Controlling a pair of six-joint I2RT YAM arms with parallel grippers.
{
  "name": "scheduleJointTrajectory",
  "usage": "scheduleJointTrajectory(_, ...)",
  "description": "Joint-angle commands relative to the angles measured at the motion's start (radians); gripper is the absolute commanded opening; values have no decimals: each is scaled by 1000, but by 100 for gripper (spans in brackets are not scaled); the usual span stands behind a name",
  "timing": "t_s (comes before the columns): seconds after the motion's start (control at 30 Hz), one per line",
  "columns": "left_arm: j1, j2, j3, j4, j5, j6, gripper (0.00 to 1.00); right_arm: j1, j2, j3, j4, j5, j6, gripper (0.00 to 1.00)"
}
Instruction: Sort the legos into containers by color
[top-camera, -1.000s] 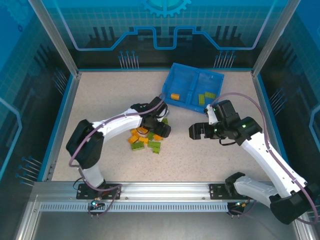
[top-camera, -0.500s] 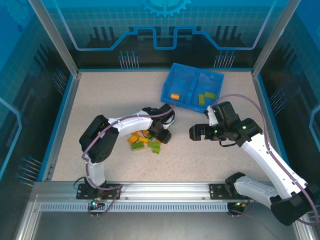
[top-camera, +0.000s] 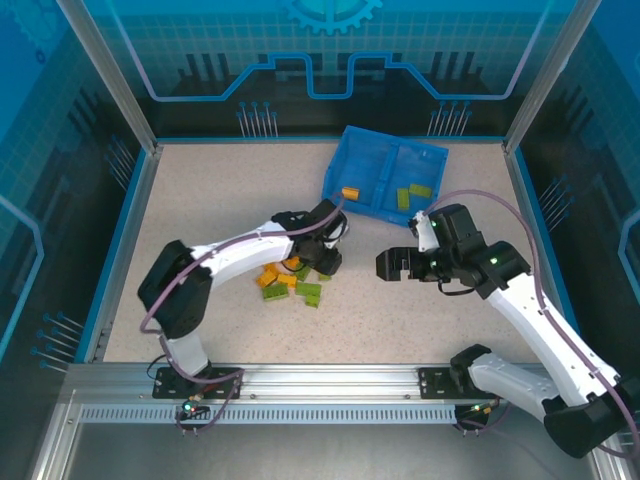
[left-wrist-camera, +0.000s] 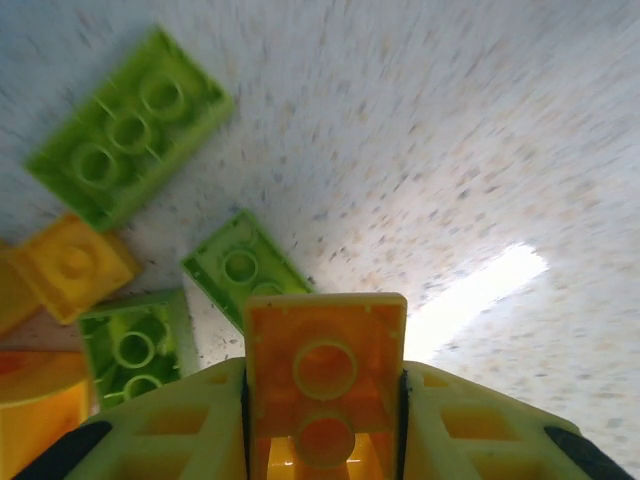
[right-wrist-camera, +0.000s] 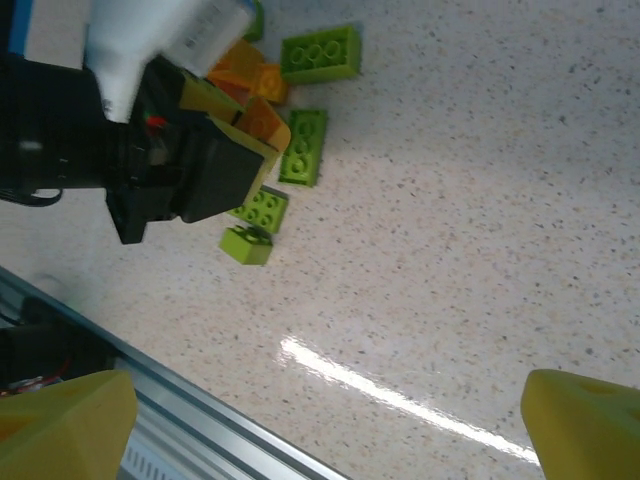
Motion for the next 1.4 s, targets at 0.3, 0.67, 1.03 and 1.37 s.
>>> scheduleJointTrajectory(0.3, 128, 341, 620, -3, -130, -62, 24, 6, -84, -3, 13, 90, 95, 100)
scheduleJointTrajectory(0.67, 160, 766, 1156, -84, -159, -71, 35, 0, -125, 2, -13, 89, 108, 100)
scheduleJointTrajectory(1.03, 161, 669, 1169, -118, -86, -104, 52, 0, -135, 12, -6, 82, 126, 100)
scheduleJointTrajectory(1.37, 160, 74, 466, 10, -166, -346, 50, 7, -90, 18, 15, 79, 115, 100)
